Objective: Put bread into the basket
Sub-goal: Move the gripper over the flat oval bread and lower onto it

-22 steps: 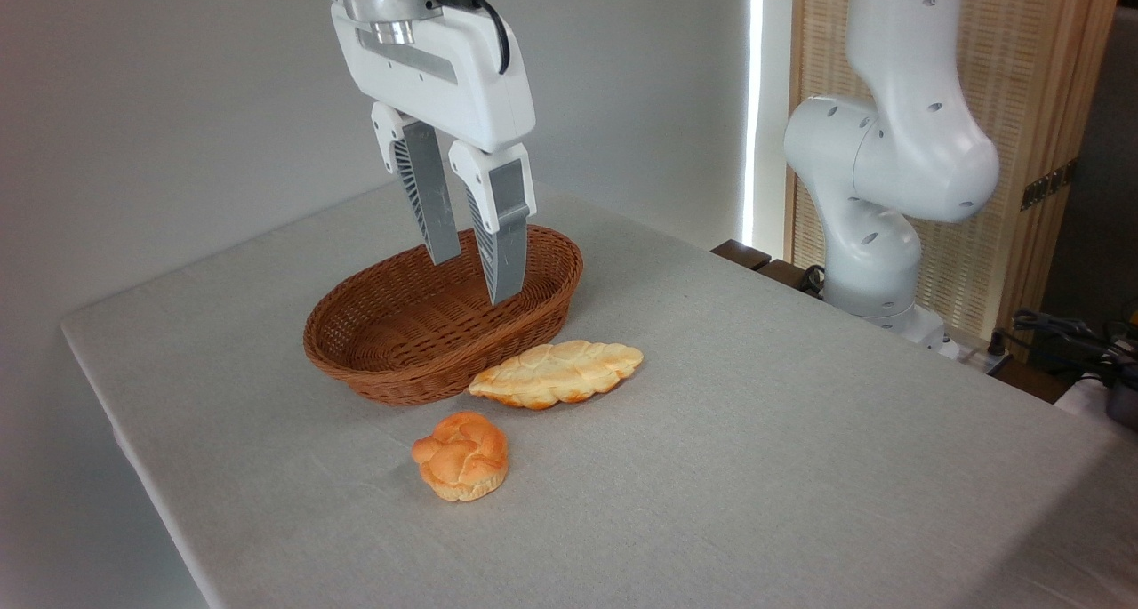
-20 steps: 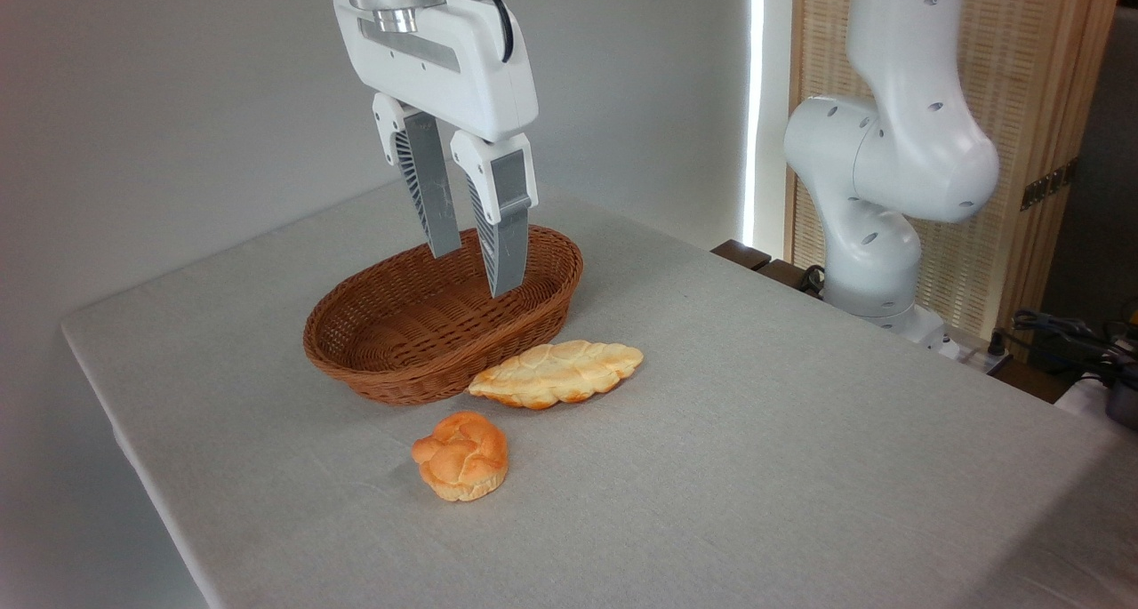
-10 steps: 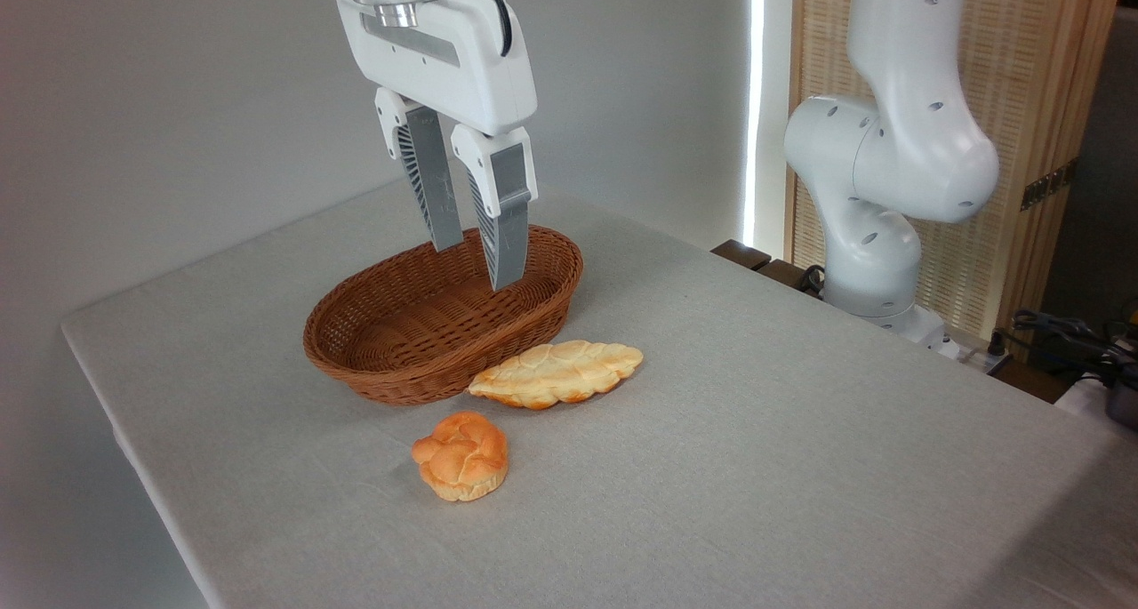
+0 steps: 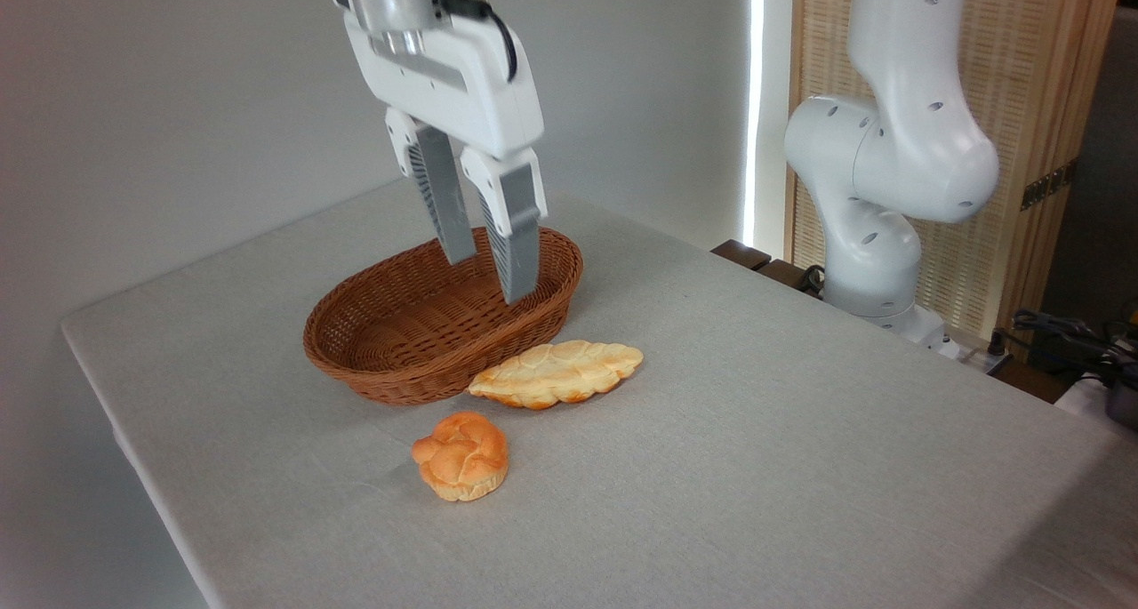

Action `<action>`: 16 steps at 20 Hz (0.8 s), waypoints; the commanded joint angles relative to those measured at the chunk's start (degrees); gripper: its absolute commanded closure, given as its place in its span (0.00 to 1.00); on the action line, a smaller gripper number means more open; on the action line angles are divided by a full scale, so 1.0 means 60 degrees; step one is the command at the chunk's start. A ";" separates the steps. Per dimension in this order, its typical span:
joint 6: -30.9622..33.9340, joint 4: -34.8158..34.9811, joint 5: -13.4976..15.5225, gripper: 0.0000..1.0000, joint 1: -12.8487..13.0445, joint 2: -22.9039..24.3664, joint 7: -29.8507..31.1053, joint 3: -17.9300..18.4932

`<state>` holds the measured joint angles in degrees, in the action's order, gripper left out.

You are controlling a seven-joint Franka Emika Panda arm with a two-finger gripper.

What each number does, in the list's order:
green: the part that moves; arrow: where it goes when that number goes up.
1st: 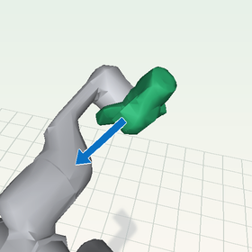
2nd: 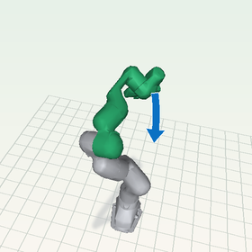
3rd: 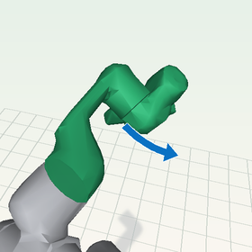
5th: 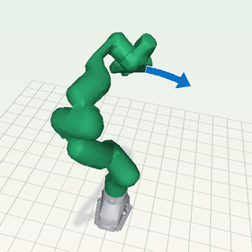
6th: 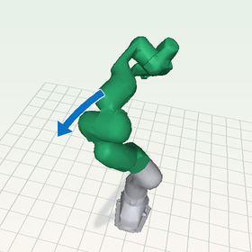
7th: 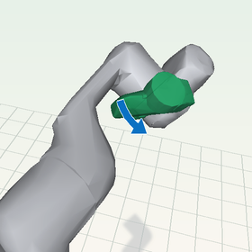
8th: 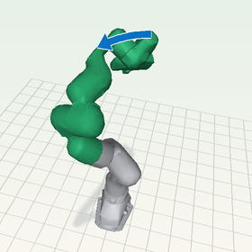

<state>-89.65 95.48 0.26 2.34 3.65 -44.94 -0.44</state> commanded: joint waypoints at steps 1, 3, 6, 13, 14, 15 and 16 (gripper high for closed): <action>-0.0949 0.1907 0.0015 0.00 0.0034 0.1029 -0.0478 0.0044; -0.1448 0.2992 0.0015 0.00 0.0034 0.1659 -0.1149 0.0044; -0.1728 0.4093 0.0015 0.00 0.0049 0.2202 -0.2685 0.0044; -0.1845 0.5310 0.0131 0.00 0.0546 0.2248 -0.5064 0.0044; -0.1962 0.5471 0.0379 0.00 0.0605 0.2248 -0.5064 0.0044; -0.2137 0.5618 0.0599 0.00 0.0635 0.2248 -0.5064 0.0044; -0.2313 0.5793 0.0688 0.00 0.0649 0.2248 -0.5079 0.0044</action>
<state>-100.42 126.82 1.74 5.41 16.17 -74.00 -0.55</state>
